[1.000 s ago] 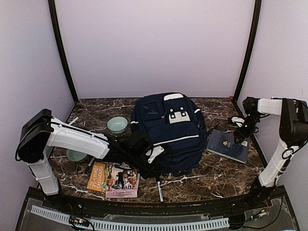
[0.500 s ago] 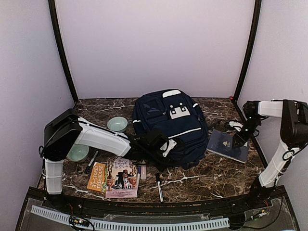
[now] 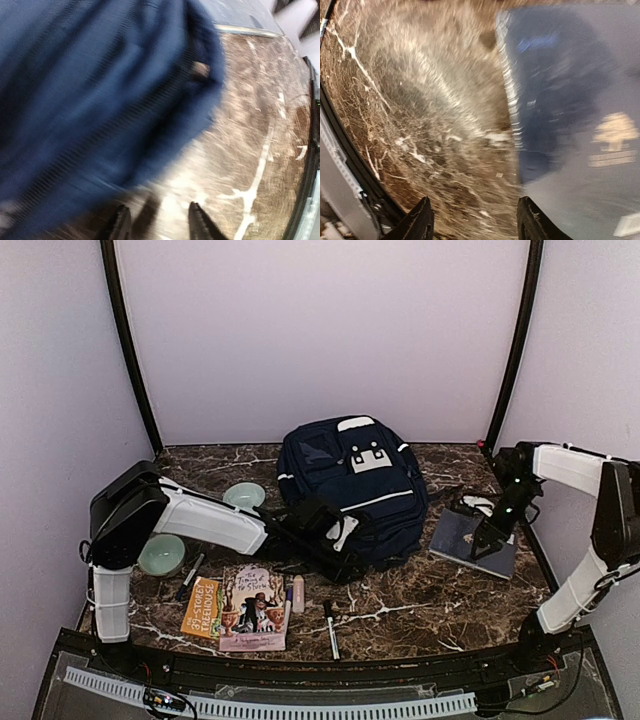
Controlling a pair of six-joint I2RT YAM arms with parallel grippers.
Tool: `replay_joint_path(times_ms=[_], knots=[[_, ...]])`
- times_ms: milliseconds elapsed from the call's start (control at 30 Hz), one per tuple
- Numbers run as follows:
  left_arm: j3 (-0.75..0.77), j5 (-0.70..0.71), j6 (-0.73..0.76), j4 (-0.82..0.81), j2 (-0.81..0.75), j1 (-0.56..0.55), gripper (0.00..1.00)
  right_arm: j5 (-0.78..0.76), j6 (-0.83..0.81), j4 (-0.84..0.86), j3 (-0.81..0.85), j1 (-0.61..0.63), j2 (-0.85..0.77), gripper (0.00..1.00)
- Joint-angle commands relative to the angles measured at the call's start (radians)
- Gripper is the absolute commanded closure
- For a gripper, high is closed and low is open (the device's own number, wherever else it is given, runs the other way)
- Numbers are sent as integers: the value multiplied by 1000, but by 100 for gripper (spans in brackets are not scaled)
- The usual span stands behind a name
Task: Pack the student bag
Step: Move the student bag to the center of the board, then move the book to the center of the board.
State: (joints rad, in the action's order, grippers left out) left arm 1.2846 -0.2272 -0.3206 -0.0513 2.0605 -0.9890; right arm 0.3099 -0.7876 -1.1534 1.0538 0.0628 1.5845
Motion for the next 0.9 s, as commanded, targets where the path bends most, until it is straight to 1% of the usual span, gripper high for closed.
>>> replay_joint_path(times_ms=[0,67,167,200,267,300,433,567,667,767,867], knots=[[-22,1,-69,35,-138,-87,53,-27,29,22,140,-47,-53,33],[-23,-6,-99,28,-166,-117,51,-46,24,69,139,-72,-31,29],[-40,3,-153,-23,-198,-156,46,-74,51,137,145,-112,49,28],[-46,12,-178,-47,-206,-168,45,-76,64,158,152,-133,77,17],[-54,36,-216,-91,-209,-184,43,-76,84,194,168,-161,135,1],[-53,49,-243,-109,-202,-188,42,-77,95,210,176,-173,162,0],[-58,88,-399,-218,-150,-197,43,-107,152,287,189,-207,262,0],[-25,121,-529,-309,-66,-221,44,-78,158,259,175,-210,322,0],[15,184,-598,-303,-24,-245,45,-50,149,212,146,-207,306,4],[31,237,-654,-316,-3,-271,45,-88,150,189,107,-191,259,7],[25,258,-695,-341,18,-290,46,-84,142,148,32,-167,200,9]])
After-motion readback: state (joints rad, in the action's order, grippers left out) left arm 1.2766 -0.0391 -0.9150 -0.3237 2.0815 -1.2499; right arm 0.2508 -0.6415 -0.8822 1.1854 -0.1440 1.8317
